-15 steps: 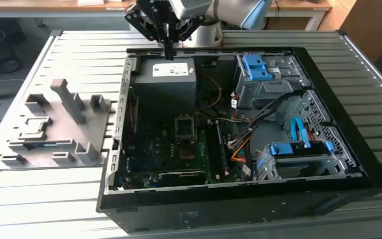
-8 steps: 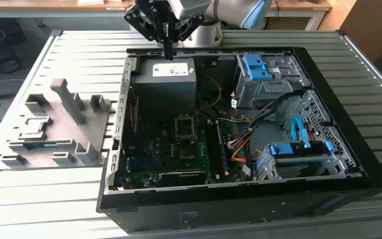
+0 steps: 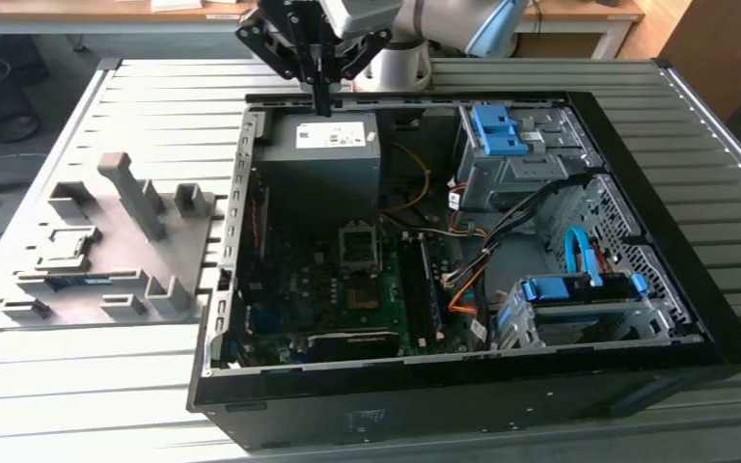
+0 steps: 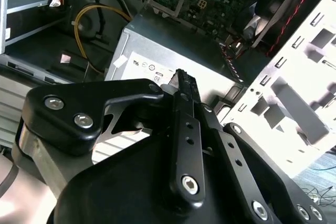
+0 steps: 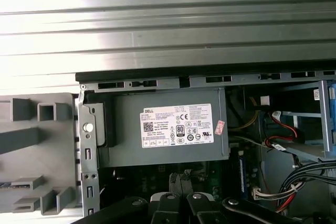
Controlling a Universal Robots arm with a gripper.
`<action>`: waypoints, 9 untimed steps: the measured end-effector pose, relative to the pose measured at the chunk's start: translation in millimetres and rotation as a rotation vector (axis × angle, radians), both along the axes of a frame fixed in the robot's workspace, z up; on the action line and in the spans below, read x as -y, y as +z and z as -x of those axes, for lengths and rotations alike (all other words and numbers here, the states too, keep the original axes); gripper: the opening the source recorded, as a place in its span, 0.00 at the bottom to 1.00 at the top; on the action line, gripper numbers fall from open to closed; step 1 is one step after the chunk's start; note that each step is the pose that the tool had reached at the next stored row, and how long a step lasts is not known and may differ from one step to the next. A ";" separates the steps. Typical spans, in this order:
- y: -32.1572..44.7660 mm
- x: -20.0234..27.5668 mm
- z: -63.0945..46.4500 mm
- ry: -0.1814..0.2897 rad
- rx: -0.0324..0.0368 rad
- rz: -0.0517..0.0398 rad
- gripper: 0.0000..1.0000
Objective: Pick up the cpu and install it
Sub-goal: 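Reach for the cpu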
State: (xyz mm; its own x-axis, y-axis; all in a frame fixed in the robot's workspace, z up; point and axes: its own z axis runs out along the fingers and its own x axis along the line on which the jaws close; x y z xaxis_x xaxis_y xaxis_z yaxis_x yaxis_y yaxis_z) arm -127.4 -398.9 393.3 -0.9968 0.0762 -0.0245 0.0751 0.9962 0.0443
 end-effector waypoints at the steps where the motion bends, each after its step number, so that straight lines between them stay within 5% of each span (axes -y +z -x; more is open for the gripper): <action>1: 0.0 0.0 0.6 0.000 0.0000 0.0000 0.10; 9: 0.0 0.0 15.5 0.000 0.0000 0.0000 0.10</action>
